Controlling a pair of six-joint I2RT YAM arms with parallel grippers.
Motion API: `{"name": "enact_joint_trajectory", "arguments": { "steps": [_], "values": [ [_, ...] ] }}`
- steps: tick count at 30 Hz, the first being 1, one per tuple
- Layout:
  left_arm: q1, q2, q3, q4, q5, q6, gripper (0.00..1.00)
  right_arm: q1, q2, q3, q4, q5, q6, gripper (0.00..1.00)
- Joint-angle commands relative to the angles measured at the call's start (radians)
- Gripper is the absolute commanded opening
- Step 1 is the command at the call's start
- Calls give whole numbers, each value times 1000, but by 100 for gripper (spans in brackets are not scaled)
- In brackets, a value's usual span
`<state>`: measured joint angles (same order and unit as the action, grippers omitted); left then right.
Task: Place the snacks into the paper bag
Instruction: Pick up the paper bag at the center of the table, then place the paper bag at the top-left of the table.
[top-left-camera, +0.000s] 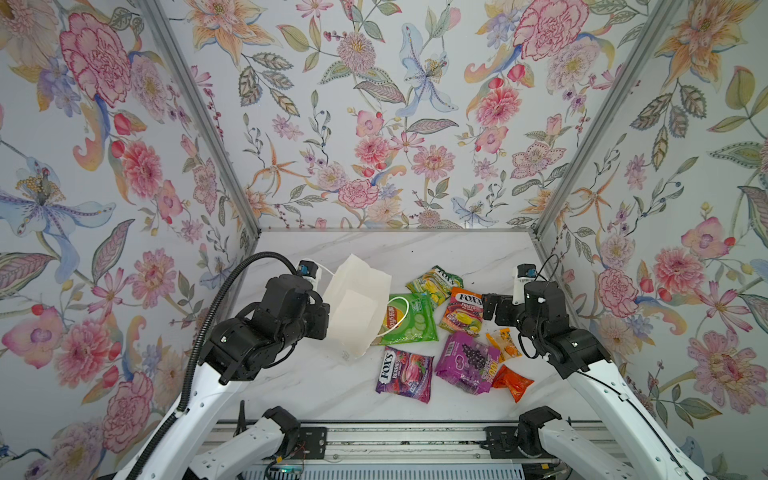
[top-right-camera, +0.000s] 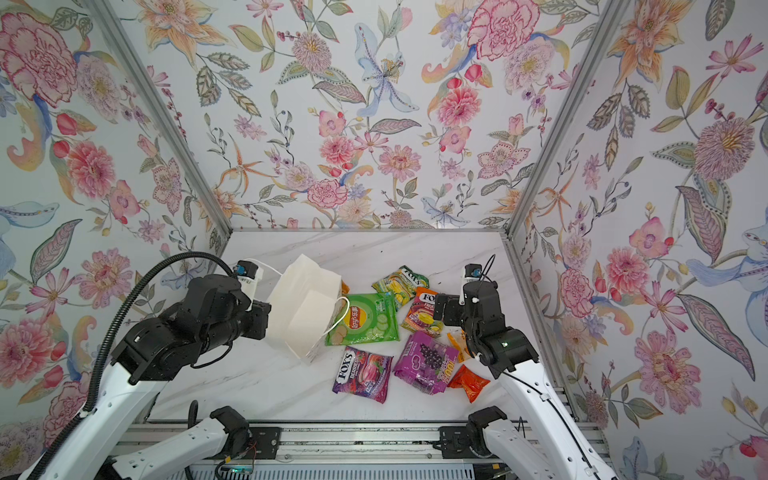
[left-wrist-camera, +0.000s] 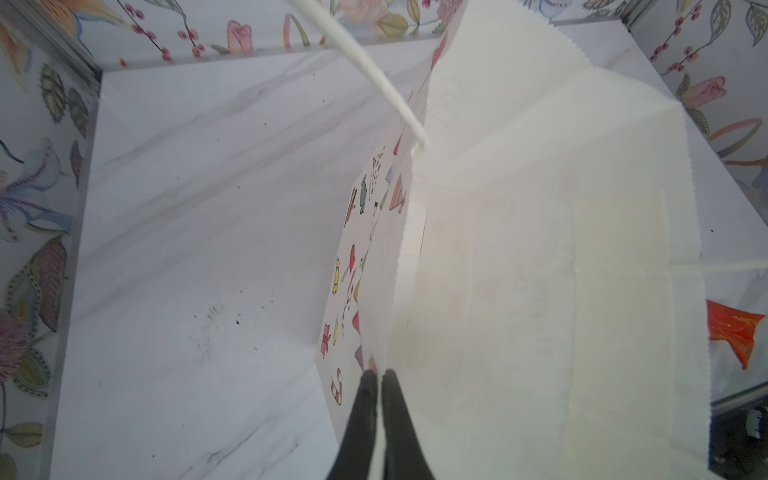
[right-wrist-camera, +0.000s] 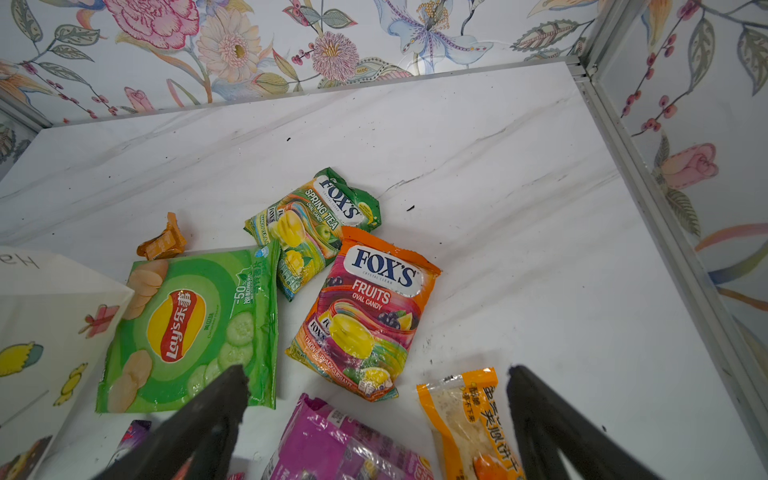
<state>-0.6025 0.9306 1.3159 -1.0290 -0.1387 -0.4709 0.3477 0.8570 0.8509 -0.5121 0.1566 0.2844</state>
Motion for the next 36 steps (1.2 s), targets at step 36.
{"name": "enact_joint_trajectory", "arguments": {
  "steps": [36],
  "values": [
    [327,315,18,431,-89,320,0,235,697,256,66,-199,134,94]
  ]
}}
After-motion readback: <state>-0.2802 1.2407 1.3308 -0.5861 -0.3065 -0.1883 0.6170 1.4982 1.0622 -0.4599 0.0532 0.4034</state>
